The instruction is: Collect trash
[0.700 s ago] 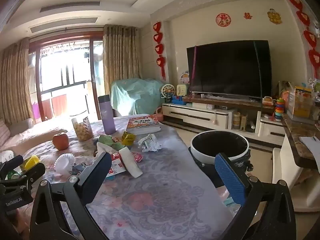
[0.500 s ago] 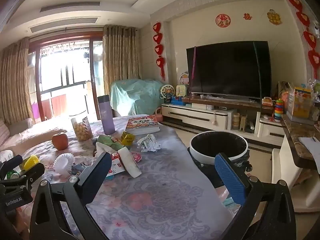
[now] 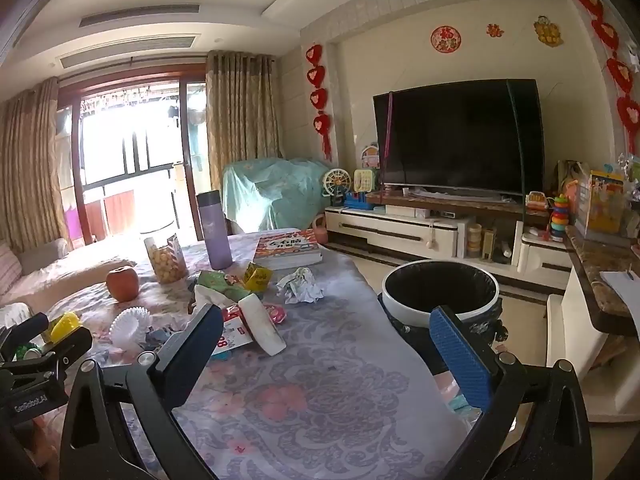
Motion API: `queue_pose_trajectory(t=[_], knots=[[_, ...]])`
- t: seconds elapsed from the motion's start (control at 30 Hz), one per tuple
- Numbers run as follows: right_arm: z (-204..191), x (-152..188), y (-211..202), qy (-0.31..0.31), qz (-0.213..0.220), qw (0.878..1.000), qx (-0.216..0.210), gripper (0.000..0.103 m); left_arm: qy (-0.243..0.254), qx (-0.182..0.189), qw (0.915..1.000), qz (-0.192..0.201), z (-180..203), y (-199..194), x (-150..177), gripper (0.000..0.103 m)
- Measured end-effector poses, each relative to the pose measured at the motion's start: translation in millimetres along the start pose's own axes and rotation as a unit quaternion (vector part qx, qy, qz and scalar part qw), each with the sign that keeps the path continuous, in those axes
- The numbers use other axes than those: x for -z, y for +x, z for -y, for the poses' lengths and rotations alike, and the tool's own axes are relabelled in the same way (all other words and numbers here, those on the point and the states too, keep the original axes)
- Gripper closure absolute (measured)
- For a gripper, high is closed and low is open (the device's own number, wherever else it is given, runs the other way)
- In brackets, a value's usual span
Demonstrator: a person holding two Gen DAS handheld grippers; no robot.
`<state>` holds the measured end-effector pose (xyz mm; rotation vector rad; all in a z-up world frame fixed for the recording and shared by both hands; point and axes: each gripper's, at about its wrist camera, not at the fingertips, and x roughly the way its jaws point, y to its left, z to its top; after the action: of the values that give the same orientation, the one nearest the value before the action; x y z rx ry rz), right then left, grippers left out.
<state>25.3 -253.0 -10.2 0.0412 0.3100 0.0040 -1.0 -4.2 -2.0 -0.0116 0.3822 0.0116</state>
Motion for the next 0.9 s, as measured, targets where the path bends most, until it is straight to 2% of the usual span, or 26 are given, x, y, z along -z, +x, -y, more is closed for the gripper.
queue_pose_trajectory(t=[0.9], knots=[[2.0, 4.0, 4.1, 0.010, -0.004, 1.000, -0.016, 0.000, -0.003, 0.000, 1.0000, -0.003, -5.8, 8.4, 8.6, 0.001]])
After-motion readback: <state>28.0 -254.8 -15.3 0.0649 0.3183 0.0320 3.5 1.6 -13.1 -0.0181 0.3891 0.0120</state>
